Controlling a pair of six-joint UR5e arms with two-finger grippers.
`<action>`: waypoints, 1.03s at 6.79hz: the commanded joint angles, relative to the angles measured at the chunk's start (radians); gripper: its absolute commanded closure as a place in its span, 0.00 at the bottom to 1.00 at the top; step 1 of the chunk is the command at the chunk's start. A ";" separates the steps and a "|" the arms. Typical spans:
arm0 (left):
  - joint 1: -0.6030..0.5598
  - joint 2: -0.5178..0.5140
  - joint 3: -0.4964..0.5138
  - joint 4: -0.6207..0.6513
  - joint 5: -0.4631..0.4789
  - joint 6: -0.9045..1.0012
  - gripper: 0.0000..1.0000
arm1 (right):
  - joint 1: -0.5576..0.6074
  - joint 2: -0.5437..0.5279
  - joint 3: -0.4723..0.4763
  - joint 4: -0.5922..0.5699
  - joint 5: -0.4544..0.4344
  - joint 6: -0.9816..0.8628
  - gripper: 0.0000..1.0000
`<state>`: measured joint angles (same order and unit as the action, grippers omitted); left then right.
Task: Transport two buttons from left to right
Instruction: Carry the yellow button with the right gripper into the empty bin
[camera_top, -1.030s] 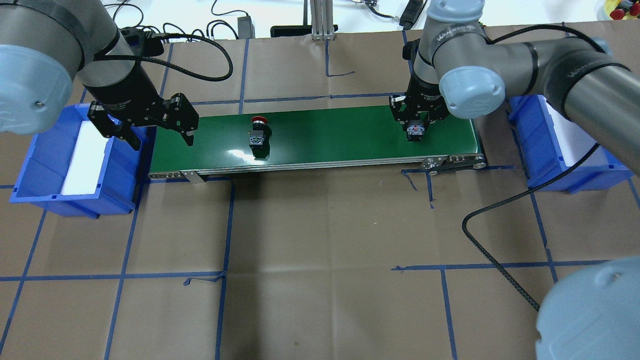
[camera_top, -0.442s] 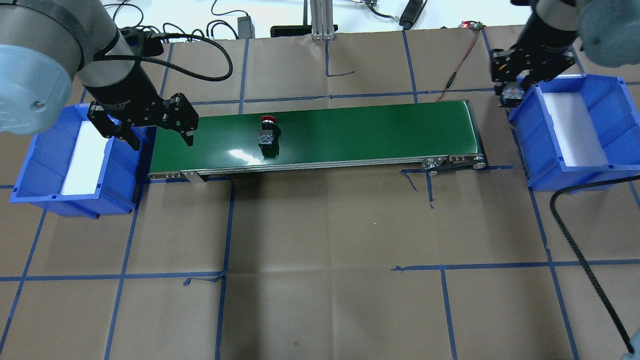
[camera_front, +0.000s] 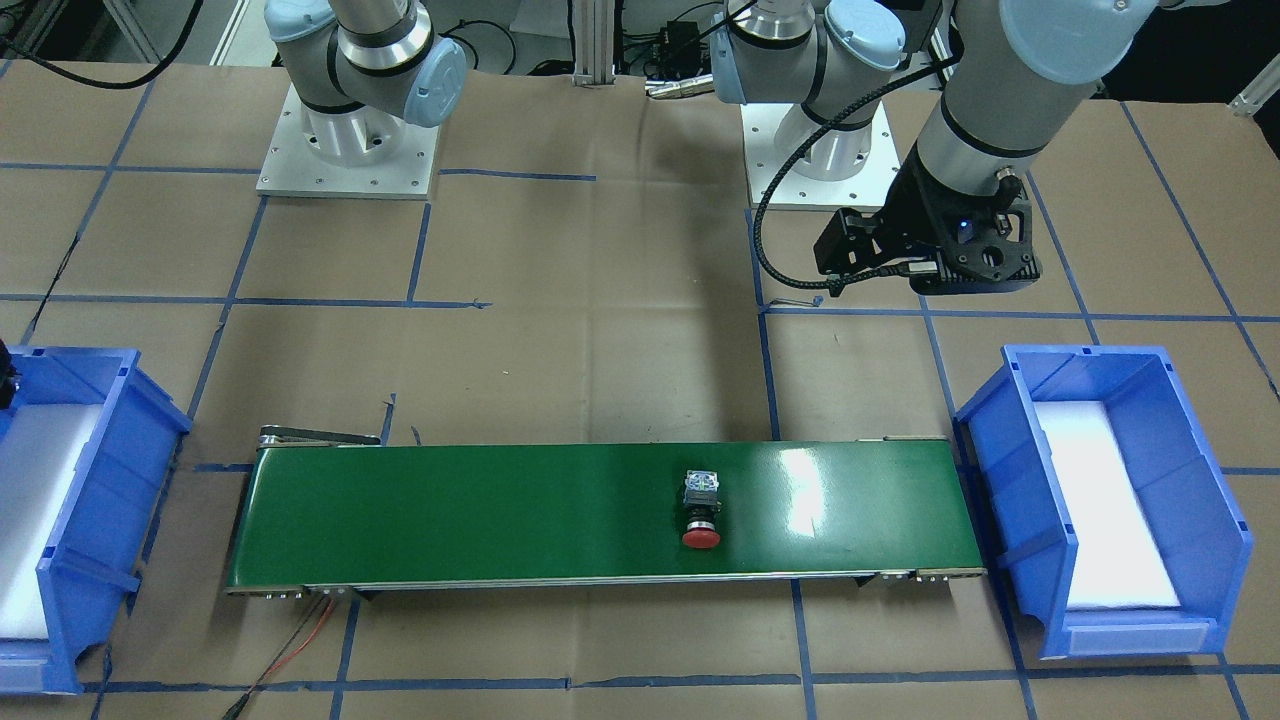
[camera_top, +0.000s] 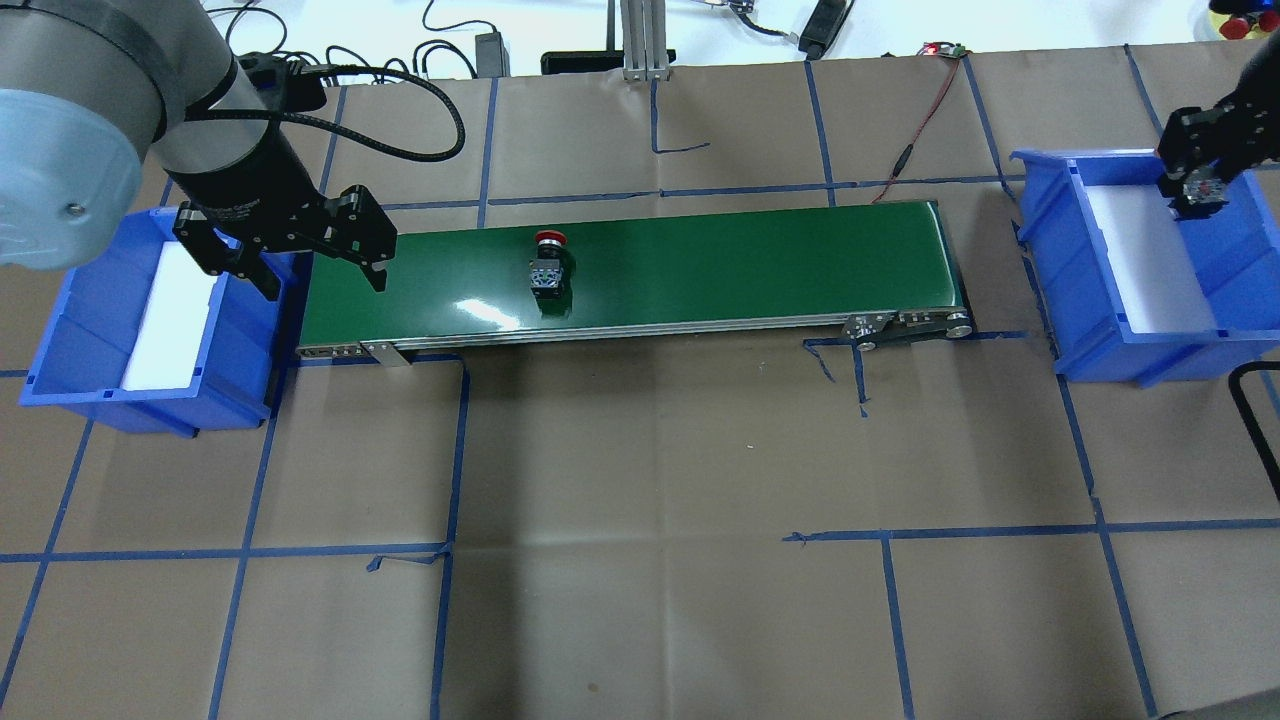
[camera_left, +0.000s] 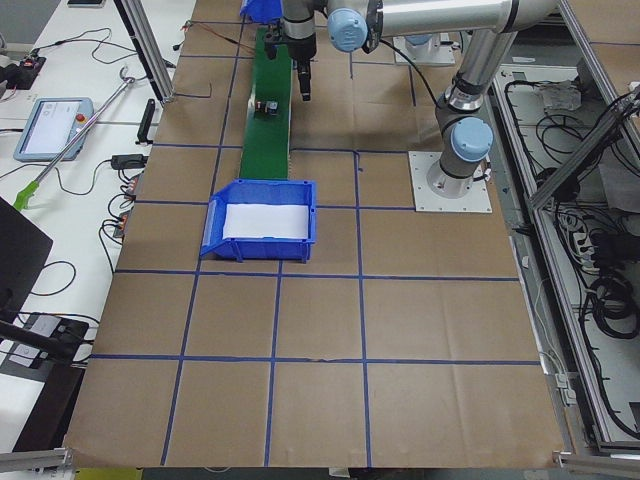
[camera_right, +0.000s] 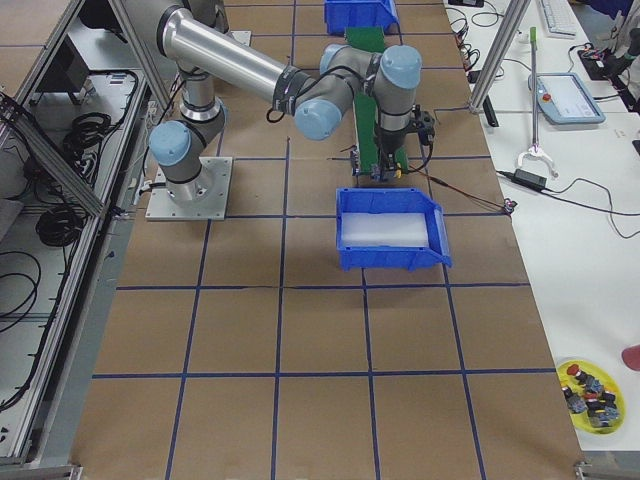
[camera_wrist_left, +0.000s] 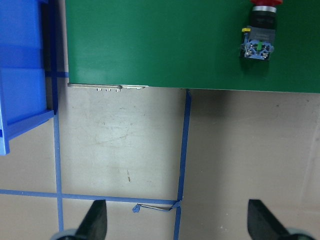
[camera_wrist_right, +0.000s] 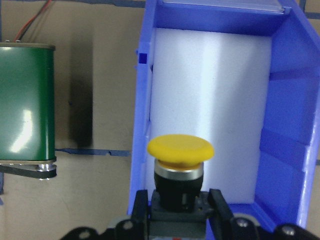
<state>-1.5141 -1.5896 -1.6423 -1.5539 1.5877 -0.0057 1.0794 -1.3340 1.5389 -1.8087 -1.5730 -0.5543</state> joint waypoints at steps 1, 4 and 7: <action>0.000 -0.001 -0.001 0.000 0.000 0.001 0.00 | -0.032 0.080 0.070 -0.161 -0.112 -0.042 0.94; 0.000 0.000 -0.004 0.000 0.000 0.000 0.00 | -0.033 0.119 0.184 -0.258 -0.124 -0.049 0.95; 0.000 0.002 -0.007 0.000 0.000 0.001 0.00 | -0.041 0.173 0.185 -0.258 -0.122 -0.062 0.95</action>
<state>-1.5140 -1.5880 -1.6483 -1.5539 1.5877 -0.0058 1.0441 -1.1803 1.7236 -2.0657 -1.6954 -0.6149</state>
